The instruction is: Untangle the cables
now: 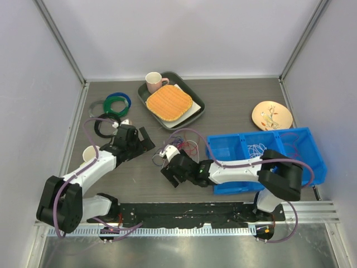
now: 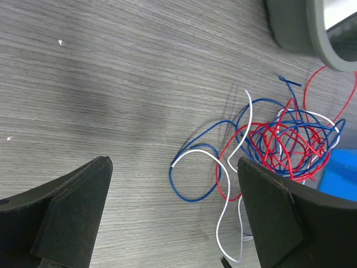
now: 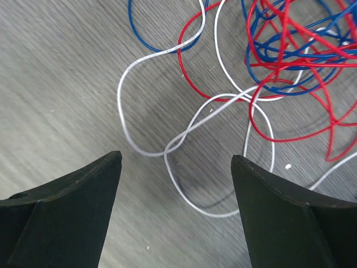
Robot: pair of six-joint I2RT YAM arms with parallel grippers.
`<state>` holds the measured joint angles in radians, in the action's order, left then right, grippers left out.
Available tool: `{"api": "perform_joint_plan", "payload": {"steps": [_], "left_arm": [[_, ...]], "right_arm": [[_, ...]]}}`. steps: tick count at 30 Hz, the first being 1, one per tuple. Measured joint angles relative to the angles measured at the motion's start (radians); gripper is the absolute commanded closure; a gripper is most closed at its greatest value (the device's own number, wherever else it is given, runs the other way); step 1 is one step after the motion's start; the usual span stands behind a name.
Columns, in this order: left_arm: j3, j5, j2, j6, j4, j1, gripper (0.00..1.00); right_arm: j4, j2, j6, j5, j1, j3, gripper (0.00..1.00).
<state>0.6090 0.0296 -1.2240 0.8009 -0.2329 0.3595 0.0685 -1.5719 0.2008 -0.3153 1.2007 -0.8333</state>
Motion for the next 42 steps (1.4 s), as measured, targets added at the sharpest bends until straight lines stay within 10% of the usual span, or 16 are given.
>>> {"api": "perform_joint_plan", "payload": {"steps": [4,7,9,42], "left_arm": [[-0.007,0.001,0.044,0.003,-0.005,0.000,0.00],[-0.008,0.001,0.064,0.004,-0.005,0.000,0.00],[-0.010,0.001,0.075,0.003,-0.005,0.000,0.00],[-0.088,-0.375,0.056,0.011,0.253,0.002,0.00]], "right_arm": [[-0.049,-0.103,0.006,-0.025,0.000,-0.006,0.32],[-0.090,-0.135,0.016,-0.055,0.000,-0.028,0.85],[-0.102,-0.142,0.021,-0.063,0.000,-0.033,0.99],[0.016,0.388,-0.232,-0.170,0.024,-0.697,0.99]]}}
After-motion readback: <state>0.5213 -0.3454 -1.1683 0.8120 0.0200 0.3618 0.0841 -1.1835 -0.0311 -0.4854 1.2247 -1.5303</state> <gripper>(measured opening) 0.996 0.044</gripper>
